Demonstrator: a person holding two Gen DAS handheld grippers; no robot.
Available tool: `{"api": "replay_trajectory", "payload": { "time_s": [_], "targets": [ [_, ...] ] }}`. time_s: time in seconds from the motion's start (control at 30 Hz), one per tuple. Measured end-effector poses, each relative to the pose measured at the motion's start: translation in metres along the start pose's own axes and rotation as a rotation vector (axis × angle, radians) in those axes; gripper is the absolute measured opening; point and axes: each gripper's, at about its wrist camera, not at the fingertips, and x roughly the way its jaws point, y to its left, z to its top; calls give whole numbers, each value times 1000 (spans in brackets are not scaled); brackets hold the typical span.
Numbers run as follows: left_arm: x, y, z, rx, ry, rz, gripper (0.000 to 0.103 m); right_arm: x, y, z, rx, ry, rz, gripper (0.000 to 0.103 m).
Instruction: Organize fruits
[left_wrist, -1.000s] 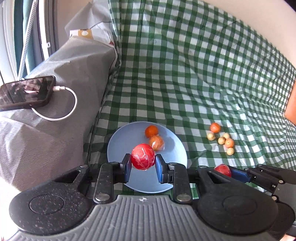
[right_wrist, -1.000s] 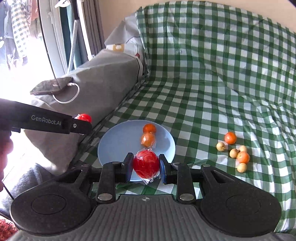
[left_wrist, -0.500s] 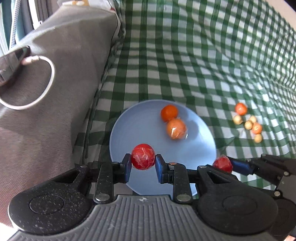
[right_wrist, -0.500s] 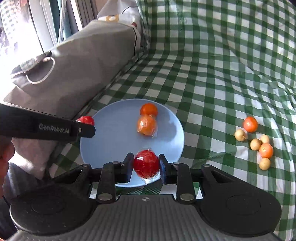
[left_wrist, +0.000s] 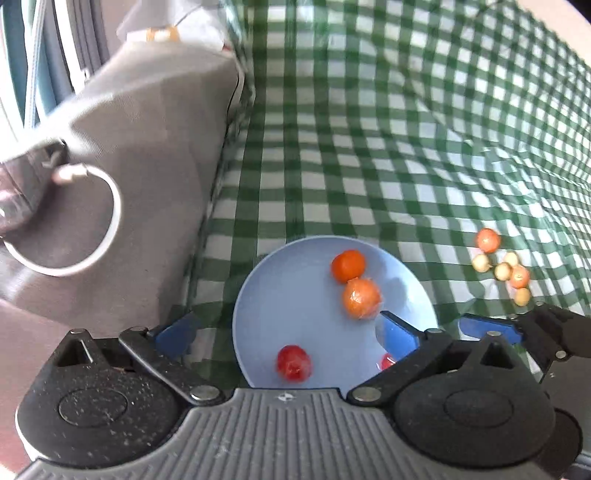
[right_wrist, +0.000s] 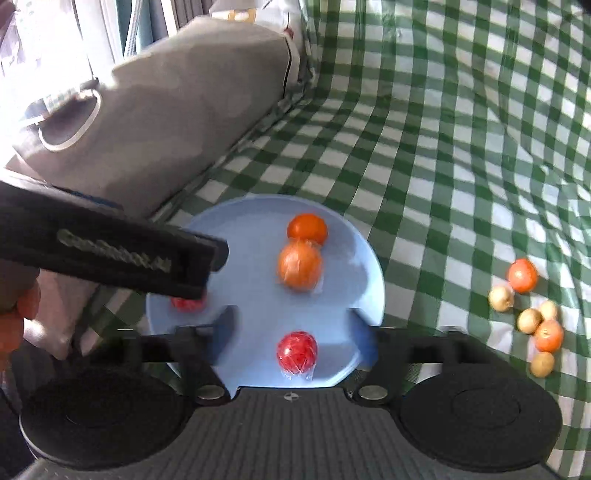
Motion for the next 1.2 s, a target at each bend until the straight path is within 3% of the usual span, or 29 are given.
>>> {"api": "replay_trajectory", "payload": {
  "time_s": [0.27,0.6,0.93,1.2],
  "targets": [
    [-77,-6,-38,15,-35,24,103,-69,10,-29,42,32,-4,93],
    [-140,-17,-69,24,-110,77,103,-144,39,-55,18,-89,-32,101],
    [-168,-33,-78,58,-147,102,103,-183,36,-71,54,-193,-61,102],
    [-171,-39,-81,72,-151,104,103,-190,39,-75,53,-214,-54,102]
  ]
}}
